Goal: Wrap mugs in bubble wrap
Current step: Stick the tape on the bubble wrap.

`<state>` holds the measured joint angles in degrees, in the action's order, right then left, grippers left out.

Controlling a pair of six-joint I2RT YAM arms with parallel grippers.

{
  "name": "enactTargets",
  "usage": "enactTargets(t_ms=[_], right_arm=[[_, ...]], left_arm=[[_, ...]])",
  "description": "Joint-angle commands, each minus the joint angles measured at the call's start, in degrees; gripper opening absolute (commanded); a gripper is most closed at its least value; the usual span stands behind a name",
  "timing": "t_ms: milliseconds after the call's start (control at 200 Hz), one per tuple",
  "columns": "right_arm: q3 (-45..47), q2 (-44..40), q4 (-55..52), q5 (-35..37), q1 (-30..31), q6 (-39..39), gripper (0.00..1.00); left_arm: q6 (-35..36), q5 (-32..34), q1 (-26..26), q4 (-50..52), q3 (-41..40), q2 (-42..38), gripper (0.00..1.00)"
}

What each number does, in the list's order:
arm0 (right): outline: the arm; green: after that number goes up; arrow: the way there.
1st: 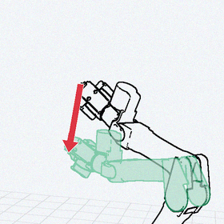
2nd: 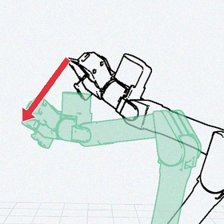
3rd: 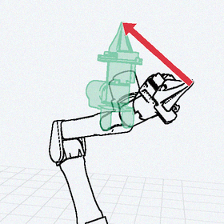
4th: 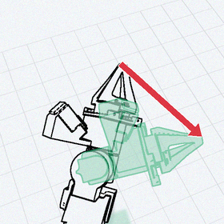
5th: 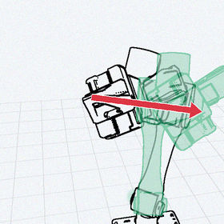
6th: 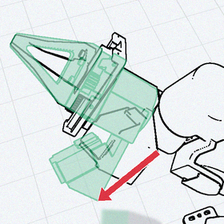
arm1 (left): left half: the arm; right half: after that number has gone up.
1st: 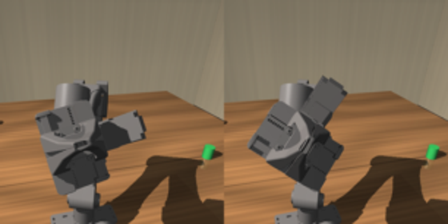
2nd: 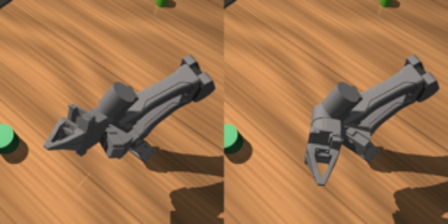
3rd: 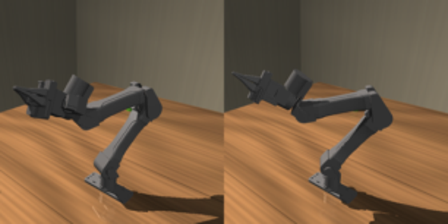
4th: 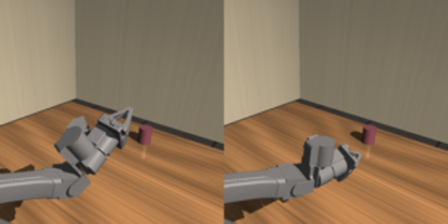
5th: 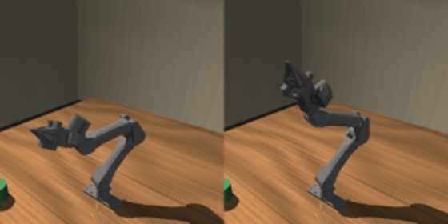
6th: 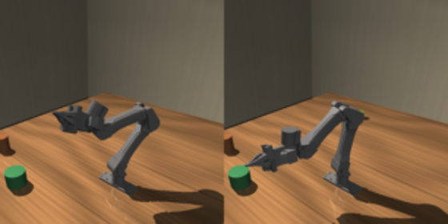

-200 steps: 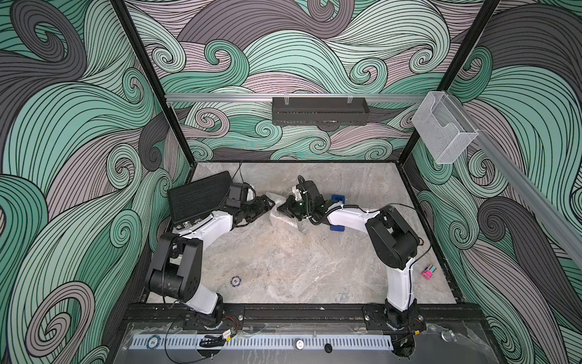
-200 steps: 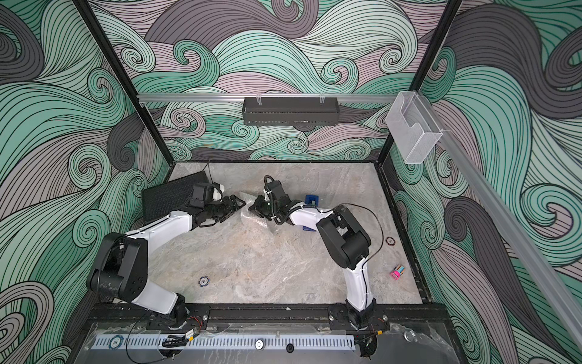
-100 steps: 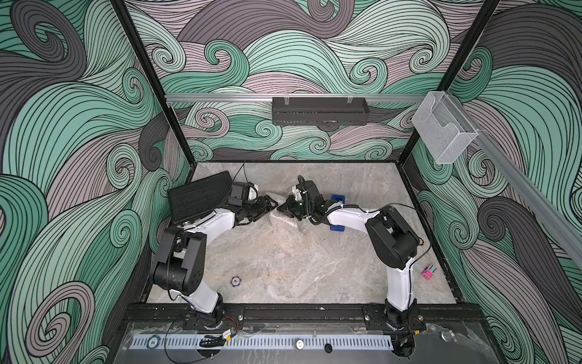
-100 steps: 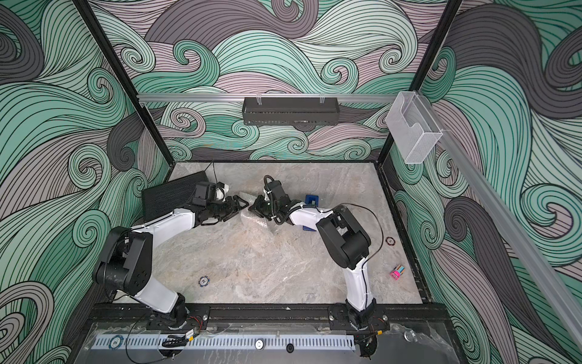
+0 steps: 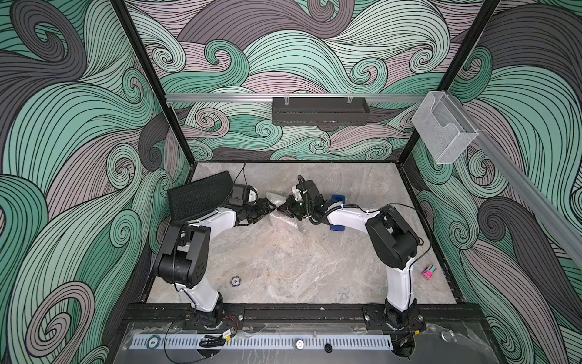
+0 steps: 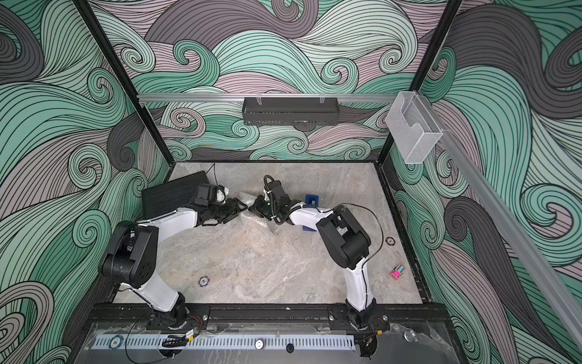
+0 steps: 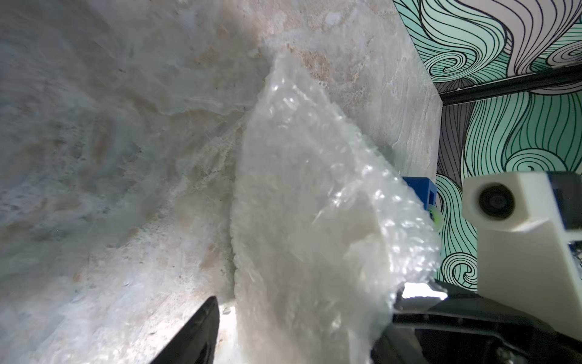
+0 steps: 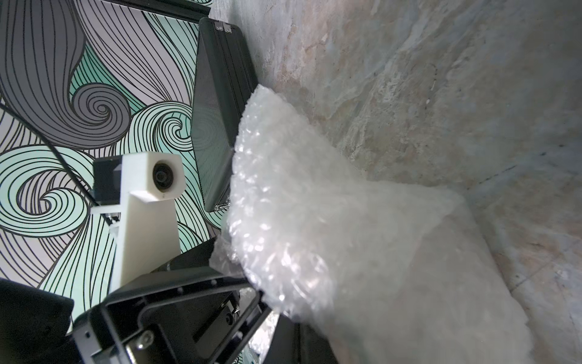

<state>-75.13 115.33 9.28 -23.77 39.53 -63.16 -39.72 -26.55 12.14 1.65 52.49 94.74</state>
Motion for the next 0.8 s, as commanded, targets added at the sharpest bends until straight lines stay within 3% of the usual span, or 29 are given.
enactTargets(t_ms=[0, 325, 650, 796], right_arm=[[-0.52, 1.71, -2.55, 1.45, -0.2, 0.72, 0.0], [-0.97, 1.99, -3.48, 1.29, -0.2, 1.37, 0.0], [-0.89, 2.31, -3.2, 0.94, -0.19, 1.5, 0.0], [-0.93, 2.45, -3.0, 0.93, -0.24, 1.37, 0.0]], left_arm=[[-1.47, 1.34, -1.51, -1.45, 2.37, 0.96, 0.69], [-2.72, -1.82, -2.06, -6.57, 2.44, -0.24, 0.76], [-4.49, -1.14, -3.18, -8.8, 2.38, 2.79, 0.77], [-4.74, -3.85, -2.94, -10.24, 3.32, 5.25, 0.78]])
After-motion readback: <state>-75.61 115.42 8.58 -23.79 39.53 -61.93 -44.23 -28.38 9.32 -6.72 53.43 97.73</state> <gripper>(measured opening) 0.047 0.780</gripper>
